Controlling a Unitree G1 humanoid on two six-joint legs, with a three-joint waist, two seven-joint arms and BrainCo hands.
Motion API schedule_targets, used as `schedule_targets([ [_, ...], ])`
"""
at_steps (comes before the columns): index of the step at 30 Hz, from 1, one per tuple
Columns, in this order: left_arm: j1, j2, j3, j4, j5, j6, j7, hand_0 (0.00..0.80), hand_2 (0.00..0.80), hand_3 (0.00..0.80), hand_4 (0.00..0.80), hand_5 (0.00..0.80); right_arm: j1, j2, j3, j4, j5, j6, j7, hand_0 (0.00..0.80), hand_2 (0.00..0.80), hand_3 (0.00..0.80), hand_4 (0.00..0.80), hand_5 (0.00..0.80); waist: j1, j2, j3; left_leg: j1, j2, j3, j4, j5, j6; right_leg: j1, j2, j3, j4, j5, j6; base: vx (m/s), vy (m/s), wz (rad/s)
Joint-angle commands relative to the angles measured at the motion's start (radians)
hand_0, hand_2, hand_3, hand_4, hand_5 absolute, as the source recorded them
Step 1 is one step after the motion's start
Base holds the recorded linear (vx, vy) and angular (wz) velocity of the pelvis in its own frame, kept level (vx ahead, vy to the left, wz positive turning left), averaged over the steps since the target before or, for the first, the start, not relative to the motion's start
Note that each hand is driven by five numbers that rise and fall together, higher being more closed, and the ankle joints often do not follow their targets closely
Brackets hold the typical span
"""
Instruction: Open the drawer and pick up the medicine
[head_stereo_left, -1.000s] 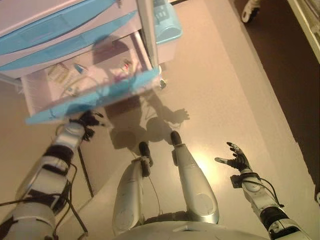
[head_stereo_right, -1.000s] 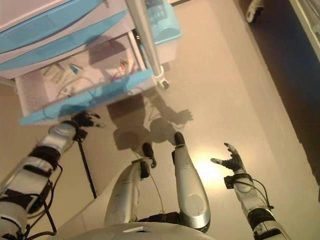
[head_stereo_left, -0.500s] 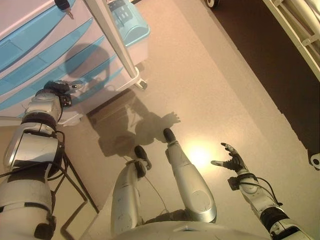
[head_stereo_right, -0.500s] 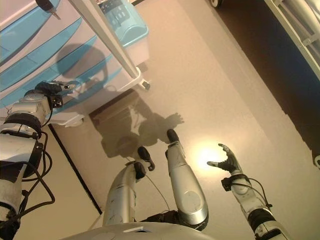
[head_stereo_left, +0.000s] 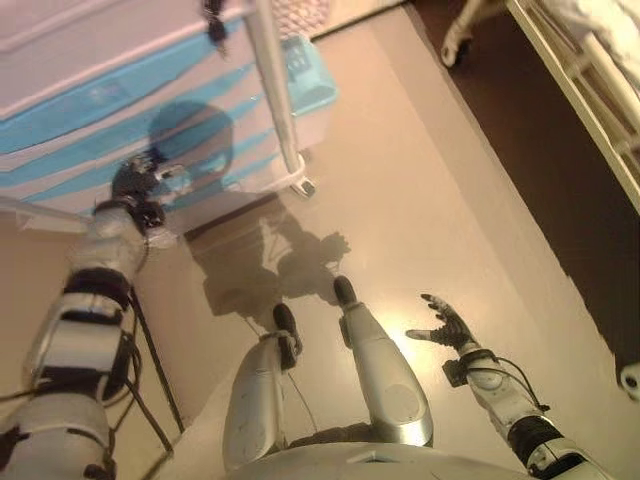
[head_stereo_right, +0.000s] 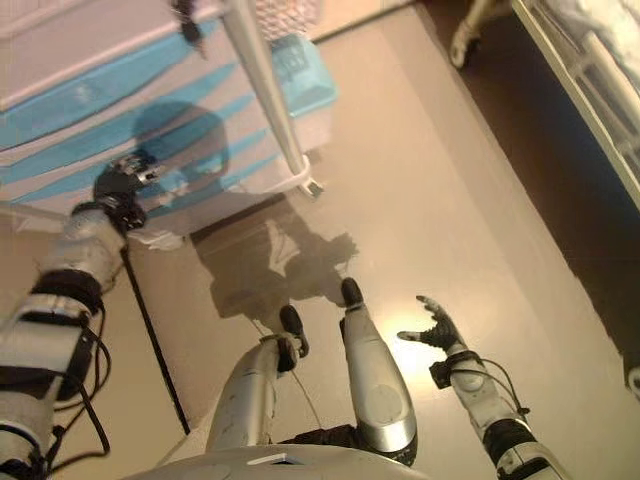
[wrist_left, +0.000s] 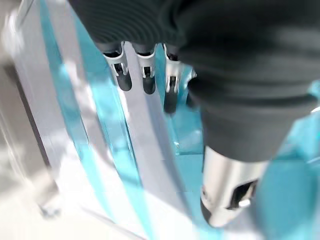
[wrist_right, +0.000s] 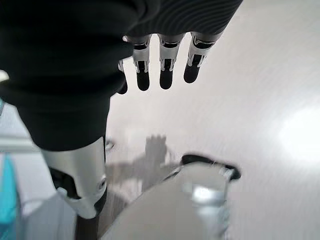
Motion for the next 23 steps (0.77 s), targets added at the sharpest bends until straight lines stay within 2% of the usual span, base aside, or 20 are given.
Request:
schedule_targets([
  [1,0.155,-0.067,0.037,-0.019,-0.007,-0.091,-0.046,0.000,0.000,0.000,0.000,0.000,0.042,0.036,-0.025,0.023,0.056,-0.003,0.067,0.000,0.000,0.000,0.000,0.000,0.052,-0.013,-0.108,0.102,-0.085,-0.008,-0.082,-0.054,0.048,0.088,-0.033,-0.033,-0.100,0.029,0.029,0.112,-0.233,0.43],
  [2,0.214,-0.116,0.036,-0.009,0.025,-0.107,-0.048,0.000,0.000,0.000,0.000,0.000,0.047,0.048,-0.031,0.042,0.053,0.002,0.074,0.000,0.000,0.000,0.000,0.000,0.067,-0.011,-0.129,0.125,-0.084,-0.021,-0.108,-0.043,0.043,0.119,-0.032,-0.049,-0.115,0.023,0.027,0.098,-0.189,0.44],
  [5,0.318,-0.197,0.034,0.026,0.070,-0.115,-0.070,0.000,0.000,0.000,0.000,0.000,0.058,0.064,-0.050,0.070,0.032,0.023,0.095,0.000,0.000,0.000,0.000,0.000,0.089,-0.007,-0.166,0.175,-0.082,-0.047,-0.160,-0.022,0.034,0.185,-0.029,-0.078,-0.154,0.019,0.019,0.086,-0.119,0.37],
  [7,0.403,-0.262,0.010,0.099,0.219,-0.129,-0.059,0.000,0.000,0.000,0.000,0.000,0.063,0.076,-0.065,0.111,0.005,0.033,0.116,0.000,0.000,0.000,0.000,0.000,0.114,-0.004,-0.204,0.210,-0.077,-0.071,-0.202,-0.001,0.023,0.234,-0.026,-0.106,-0.187,0.020,0.013,0.070,-0.111,0.32],
  [8,0.409,-0.266,0.008,0.104,0.247,-0.118,-0.053,0.000,0.000,0.000,0.000,0.000,0.064,0.077,-0.067,0.114,0.002,0.033,0.118,0.000,0.000,0.000,0.000,0.000,0.116,-0.004,-0.207,0.215,-0.076,-0.074,-0.207,0.002,0.022,0.240,-0.026,-0.109,-0.192,0.021,0.012,0.047,-0.080,0.30],
  [9,0.456,-0.281,-0.020,0.160,0.325,-0.142,-0.067,0.000,0.000,0.000,0.000,0.000,0.065,0.084,-0.073,0.146,-0.006,0.035,0.127,0.000,0.000,0.000,0.000,0.000,0.131,-0.003,-0.232,0.233,-0.073,-0.086,-0.231,0.013,0.016,0.264,-0.023,-0.122,-0.208,0.022,0.009,0.044,-0.068,0.32],
  [10,0.484,-0.288,-0.028,0.197,0.359,-0.131,-0.084,0.000,0.000,0.000,0.000,0.000,0.065,0.089,-0.080,0.170,-0.018,0.032,0.134,0.000,0.000,0.000,0.000,0.000,0.139,-0.002,-0.247,0.251,-0.071,-0.094,-0.251,0.021,0.013,0.284,-0.022,-0.132,-0.221,0.022,0.009,0.044,-0.076,0.34],
  [14,0.531,-0.304,-0.084,0.327,0.510,-0.137,-0.093,0.000,0.000,0.000,0.000,0.000,0.053,0.109,-0.086,0.247,-0.038,0.026,0.144,0.000,0.000,0.000,0.000,0.000,0.155,-0.002,-0.285,0.290,-0.058,-0.098,-0.313,0.047,0.001,0.332,-0.020,-0.162,-0.265,0.025,0.013,-0.021,-0.033,0.35],
  [19,0.551,-0.341,-0.081,0.407,0.502,-0.088,-0.139,0.000,0.000,0.000,0.000,0.000,0.023,0.140,-0.091,0.354,-0.066,0.045,0.152,0.000,0.000,0.000,0.000,0.000,0.182,-0.004,-0.320,0.331,-0.045,-0.103,-0.388,0.078,-0.016,0.390,-0.023,-0.206,-0.339,0.043,0.023,-0.041,-0.018,0.23],
  [21,0.550,-0.349,-0.080,0.423,0.551,-0.097,-0.141,0.000,0.000,0.000,0.000,0.000,0.017,0.152,-0.095,0.370,-0.057,0.068,0.156,0.000,0.000,0.000,0.000,0.000,0.189,-0.007,-0.329,0.338,-0.044,-0.104,-0.398,0.081,-0.018,0.400,-0.025,-0.213,-0.353,0.049,0.025,-0.043,-0.012,0.18],
  [23,0.549,-0.365,-0.109,0.439,0.592,-0.132,-0.134,0.000,0.000,0.000,0.000,0.000,0.010,0.171,-0.088,0.383,-0.075,0.090,0.150,0.000,0.000,0.000,0.000,0.000,0.194,-0.012,-0.339,0.340,-0.044,-0.100,-0.393,0.076,-0.018,0.405,-0.030,-0.218,-0.356,0.051,0.027,-0.045,-0.005,0.16],
])
